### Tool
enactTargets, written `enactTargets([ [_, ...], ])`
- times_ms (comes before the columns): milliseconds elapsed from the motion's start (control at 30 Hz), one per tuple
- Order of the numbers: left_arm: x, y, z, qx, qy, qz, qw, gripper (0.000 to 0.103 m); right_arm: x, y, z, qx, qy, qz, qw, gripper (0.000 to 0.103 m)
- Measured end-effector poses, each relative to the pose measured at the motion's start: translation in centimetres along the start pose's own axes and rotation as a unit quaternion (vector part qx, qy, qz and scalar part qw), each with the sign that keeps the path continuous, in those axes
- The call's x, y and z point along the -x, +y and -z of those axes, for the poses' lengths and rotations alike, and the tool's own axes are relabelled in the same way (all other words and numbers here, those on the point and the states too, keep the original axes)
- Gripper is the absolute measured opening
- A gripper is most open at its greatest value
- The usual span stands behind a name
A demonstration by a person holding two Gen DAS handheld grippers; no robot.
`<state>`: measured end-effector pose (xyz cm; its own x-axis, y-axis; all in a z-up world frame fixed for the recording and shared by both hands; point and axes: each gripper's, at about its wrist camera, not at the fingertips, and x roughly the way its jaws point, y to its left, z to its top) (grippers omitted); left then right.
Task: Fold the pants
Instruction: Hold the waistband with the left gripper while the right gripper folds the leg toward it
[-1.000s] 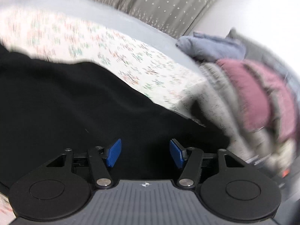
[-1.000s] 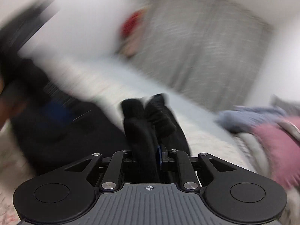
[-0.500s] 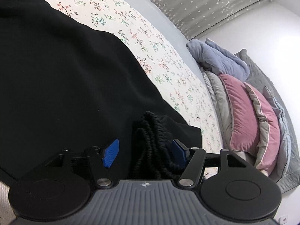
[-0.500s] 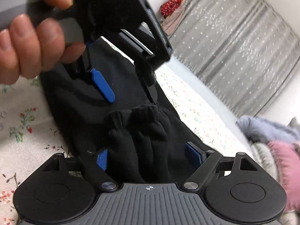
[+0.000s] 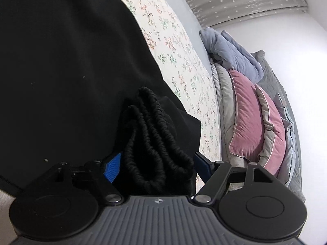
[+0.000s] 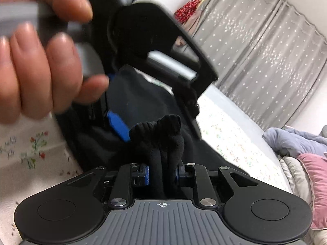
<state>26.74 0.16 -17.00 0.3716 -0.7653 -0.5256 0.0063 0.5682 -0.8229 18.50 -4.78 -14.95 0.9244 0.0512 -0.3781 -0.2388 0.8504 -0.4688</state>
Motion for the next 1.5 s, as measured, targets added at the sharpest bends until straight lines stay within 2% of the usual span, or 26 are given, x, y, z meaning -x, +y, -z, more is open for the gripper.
enactTargets([
  [67,-0.1,-0.6,-0.2,-0.015,-0.011,-0.004,0.9998,0.085,0.0,-0.3,-0.2,-0.008,-0.006,0.003,1.000,0.019],
  [100,-0.2,-1.1,-0.3,-0.028,-0.020,-0.011,0.9994,0.078,0.1,-0.3,-0.3,-0.011,-0.009,0.003,1.000,0.019],
  [133,-0.2,-1.6,-0.4,-0.044,-0.031,-0.021,0.9983,0.058,0.1,-0.3,-0.4,-0.014,-0.012,0.004,1.000,0.019],
  [233,-0.1,-2.8,-0.6,-0.084,-0.047,-0.056,0.9938,0.044,-0.2,0.2,-0.1,-0.014,-0.014,0.007,1.000,0.019],
  [300,0.0,-3.1,-0.5,-0.098,-0.055,-0.068,0.9913,0.042,-0.3,0.3,0.0,-0.015,-0.013,0.011,1.000,0.020],
  [367,0.3,-3.1,-0.6,-0.103,-0.062,-0.072,0.9902,0.040,-0.5,0.4,0.0,-0.013,-0.013,0.010,1.000,0.025],
  [433,0.7,-2.9,-0.9,-0.103,-0.071,-0.074,0.9894,0.039,-0.6,0.7,0.3,0.001,-0.011,0.014,1.000,0.042],
  [533,1.3,-2.5,-1.6,-0.097,-0.081,-0.077,0.9890,0.039,-0.8,1.2,1.2,0.031,-0.003,0.026,0.999,0.046],
  [600,1.7,-2.6,-1.9,-0.100,-0.089,-0.082,0.9876,0.039,-1.1,1.2,1.8,0.042,0.004,0.032,0.999,0.040],
  [700,2.2,-3.3,-1.9,-0.129,-0.099,-0.099,0.9817,0.039,-1.2,0.4,1.6,0.011,0.004,0.020,1.000,0.013],
  [867,3.9,-4.2,-3.0,-0.168,-0.123,-0.113,0.9716,0.038,-0.8,-0.2,-0.4,-0.033,-0.021,0.010,0.999,0.011],
  [967,5.4,-4.5,-4.2,-0.192,-0.137,-0.142,0.9613,0.038,-1.1,0.2,-2.4,-0.056,-0.033,-0.008,0.998,0.010],
  [1100,8.8,-3.5,-6.6,-0.199,-0.164,-0.151,0.9543,0.038,-2.0,2.0,-5.5,-0.066,-0.055,-0.029,0.996,0.009],
  [1267,13.3,-0.4,-10.1,-0.219,-0.217,-0.204,0.9294,0.038,-4.9,4.3,-10.4,-0.109,-0.073,-0.084,0.988,0.009],
  [1367,16.5,2.4,-11.7,-0.242,-0.250,-0.241,0.9062,0.038,-6.8,7.5,-13.4,-0.100,-0.080,-0.123,0.984,0.008],
  [1500,18.7,5.7,-12.8,-0.246,-0.260,-0.262,0.8961,0.038,-9.0,11.5,-15.6,-0.088,-0.074,-0.153,0.982,0.008],
])
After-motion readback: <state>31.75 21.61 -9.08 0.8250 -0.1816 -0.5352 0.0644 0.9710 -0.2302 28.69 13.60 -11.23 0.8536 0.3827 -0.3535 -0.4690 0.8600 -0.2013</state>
